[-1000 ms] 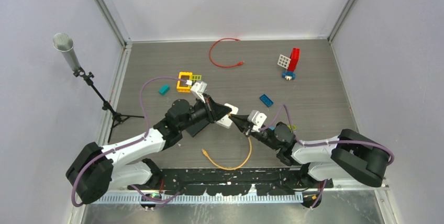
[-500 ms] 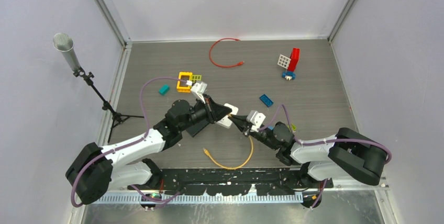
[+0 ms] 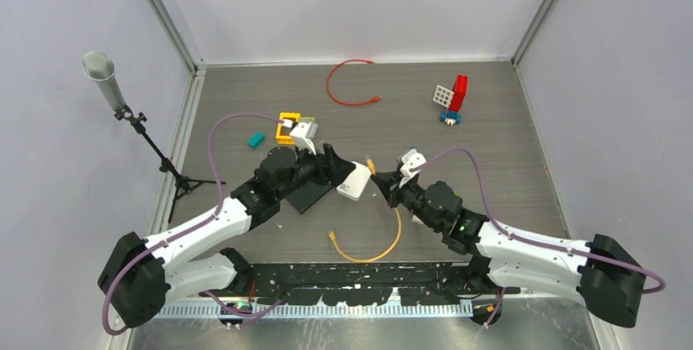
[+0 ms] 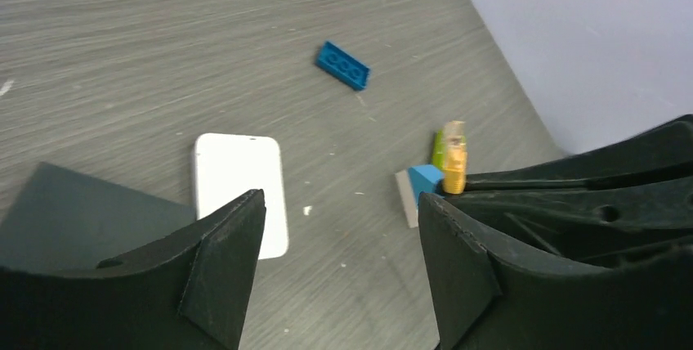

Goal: Insert the plug into the switch port
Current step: Pick up the connector from the center of the board, then adjust the switch port at the center of the board.

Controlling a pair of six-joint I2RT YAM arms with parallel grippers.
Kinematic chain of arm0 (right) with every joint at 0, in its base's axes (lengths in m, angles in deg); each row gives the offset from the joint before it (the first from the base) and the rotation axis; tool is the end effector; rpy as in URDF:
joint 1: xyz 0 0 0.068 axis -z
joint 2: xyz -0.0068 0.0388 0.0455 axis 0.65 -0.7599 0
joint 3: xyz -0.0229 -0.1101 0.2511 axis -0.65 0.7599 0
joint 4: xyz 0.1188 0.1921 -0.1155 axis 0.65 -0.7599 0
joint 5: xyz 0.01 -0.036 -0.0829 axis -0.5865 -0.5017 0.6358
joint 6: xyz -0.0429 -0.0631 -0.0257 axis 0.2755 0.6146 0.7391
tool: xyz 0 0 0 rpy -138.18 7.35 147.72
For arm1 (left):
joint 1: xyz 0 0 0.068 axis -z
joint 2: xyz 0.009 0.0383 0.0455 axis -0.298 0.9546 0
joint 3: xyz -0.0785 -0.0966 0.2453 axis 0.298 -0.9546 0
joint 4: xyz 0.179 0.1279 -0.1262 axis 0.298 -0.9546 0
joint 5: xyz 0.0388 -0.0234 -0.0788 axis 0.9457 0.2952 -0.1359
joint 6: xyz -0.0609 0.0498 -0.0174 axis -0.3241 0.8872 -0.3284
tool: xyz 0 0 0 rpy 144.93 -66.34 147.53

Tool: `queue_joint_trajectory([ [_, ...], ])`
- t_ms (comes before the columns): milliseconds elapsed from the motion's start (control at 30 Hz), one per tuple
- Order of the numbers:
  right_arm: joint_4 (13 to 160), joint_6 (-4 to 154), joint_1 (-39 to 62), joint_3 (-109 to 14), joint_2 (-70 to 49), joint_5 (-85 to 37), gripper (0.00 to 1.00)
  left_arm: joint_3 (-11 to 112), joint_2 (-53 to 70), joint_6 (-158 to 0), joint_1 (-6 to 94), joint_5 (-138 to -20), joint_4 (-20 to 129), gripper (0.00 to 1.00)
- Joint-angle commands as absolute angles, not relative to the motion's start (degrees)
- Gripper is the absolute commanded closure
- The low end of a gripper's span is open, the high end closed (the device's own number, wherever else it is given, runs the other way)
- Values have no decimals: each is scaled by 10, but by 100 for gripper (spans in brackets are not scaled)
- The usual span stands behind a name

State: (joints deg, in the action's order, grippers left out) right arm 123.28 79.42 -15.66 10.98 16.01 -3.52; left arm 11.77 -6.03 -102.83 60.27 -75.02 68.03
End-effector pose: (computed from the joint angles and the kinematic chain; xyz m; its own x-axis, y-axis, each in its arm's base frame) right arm 0.1420 0.1835 0.2313 -0.0382 0.0119 -0.9992 -0.6809 0.7316 0.0347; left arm 0.1932 -0.1872 0.2605 -0.5474 -0.2763 -0.7899 0.5117 0.6364 -0.5772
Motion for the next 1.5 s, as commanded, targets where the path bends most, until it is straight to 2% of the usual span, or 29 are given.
queue_joint_trajectory([
  [0, 970, 683, -159, 56, 195, 15, 100, 144, -58, -996, 592, -711, 617, 31],
  [167, 845, 630, -159, 22, 174, 24, 100, 186, 8, -984, 591, -704, 571, 39],
  [267, 822, 604, -158, 13, 161, 47, 100, 190, 49, -987, 591, -724, 581, 43],
  [500, 838, 580, -158, 24, 157, 36, 99, 203, 164, -1014, 593, -749, 639, 45],
  [800, 857, 584, -158, 44, 155, 9, 100, 310, 255, -979, 593, -639, 580, 41],
  [1067, 867, 602, -158, 53, 152, -15, 100, 337, 302, -958, 593, -622, 570, 41],
  [1467, 984, 630, -158, 81, 95, -35, 99, 328, 338, -928, 593, -702, 580, 44],
])
